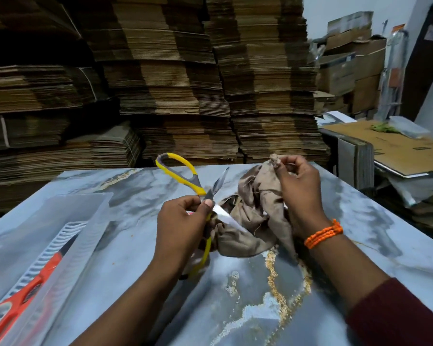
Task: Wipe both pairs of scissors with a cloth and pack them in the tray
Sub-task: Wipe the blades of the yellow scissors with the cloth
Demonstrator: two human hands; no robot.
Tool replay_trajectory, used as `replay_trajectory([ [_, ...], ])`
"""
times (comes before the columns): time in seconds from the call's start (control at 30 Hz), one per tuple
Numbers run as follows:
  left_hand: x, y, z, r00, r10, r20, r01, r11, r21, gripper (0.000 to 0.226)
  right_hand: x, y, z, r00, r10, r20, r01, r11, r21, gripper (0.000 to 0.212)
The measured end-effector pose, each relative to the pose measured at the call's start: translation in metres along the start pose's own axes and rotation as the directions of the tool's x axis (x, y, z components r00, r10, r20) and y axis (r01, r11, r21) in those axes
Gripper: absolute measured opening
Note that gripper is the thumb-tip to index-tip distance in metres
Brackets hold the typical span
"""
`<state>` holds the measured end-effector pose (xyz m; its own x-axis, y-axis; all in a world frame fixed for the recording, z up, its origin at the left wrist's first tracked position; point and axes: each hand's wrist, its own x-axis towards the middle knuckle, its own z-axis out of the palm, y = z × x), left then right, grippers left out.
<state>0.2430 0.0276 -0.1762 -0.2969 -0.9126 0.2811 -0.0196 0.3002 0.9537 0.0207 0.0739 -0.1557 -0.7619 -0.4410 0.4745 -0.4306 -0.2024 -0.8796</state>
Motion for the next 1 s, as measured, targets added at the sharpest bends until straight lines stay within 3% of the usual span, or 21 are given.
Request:
replay_trajectory([
  [0.13,0.006,-0.003,-0.012,0.998,-0.051,-0.024,0.05,0.998,-0.041,0.028,-0.024,-0.01,0.012,0.974,0.052,0.22,-0.051,0.999,-0.012,0.005],
  [0.3,0.012,-0.004,-0.012,0.998,-0.014,-0.054,0.013,1.0,-0.018,0.025,-0.037,-0.027,0.014,0.915,0.055,0.399,-0.076,0.996,0.037,0.017],
  [0.4,0.01,-0.004,-0.011,0.999,-0.01,-0.049,0.01,1.0,0.018,0.023,-0.044,-0.029,0.016,0.927,0.023,0.375,-0.03,0.999,0.013,0.005],
  [0.53,0.01,0.0,-0.012,0.999,0.006,-0.054,-0.004,0.999,0.035,0.021,-0.047,-0.03,0.012,0.912,0.127,0.389,-0.154,0.987,0.039,0.038],
  [0.63,0.009,0.002,-0.013,0.998,0.005,-0.056,-0.003,0.999,0.035,0.018,-0.046,-0.031,0.012,0.9,0.158,0.407,-0.191,0.981,0.041,0.03],
  [0.67,0.009,0.003,-0.014,0.998,0.006,-0.06,-0.003,0.999,0.039,0.017,-0.046,-0.031,0.012,0.918,0.114,0.381,-0.126,0.992,0.005,0.021],
  [0.73,0.008,0.003,-0.014,0.998,0.006,-0.07,-0.002,0.998,0.056,0.017,-0.047,-0.031,0.012,0.941,-0.127,0.314,0.196,0.96,-0.2,0.011],
  [0.8,0.009,0.001,-0.013,0.997,0.018,-0.08,-0.011,0.995,0.096,0.018,-0.054,-0.032,0.016,0.878,-0.36,0.314,0.453,0.838,-0.304,0.014],
  [0.9,0.006,-0.001,-0.006,0.998,0.037,-0.057,-0.027,0.984,0.173,0.025,-0.07,-0.029,0.03,0.78,-0.502,0.373,0.606,0.756,-0.248,0.024],
  [1.0,0.005,-0.001,-0.005,0.998,-0.015,-0.053,0.022,0.99,0.136,0.025,-0.083,-0.023,0.044,0.668,-0.553,0.498,0.704,0.686,-0.184,0.025],
])
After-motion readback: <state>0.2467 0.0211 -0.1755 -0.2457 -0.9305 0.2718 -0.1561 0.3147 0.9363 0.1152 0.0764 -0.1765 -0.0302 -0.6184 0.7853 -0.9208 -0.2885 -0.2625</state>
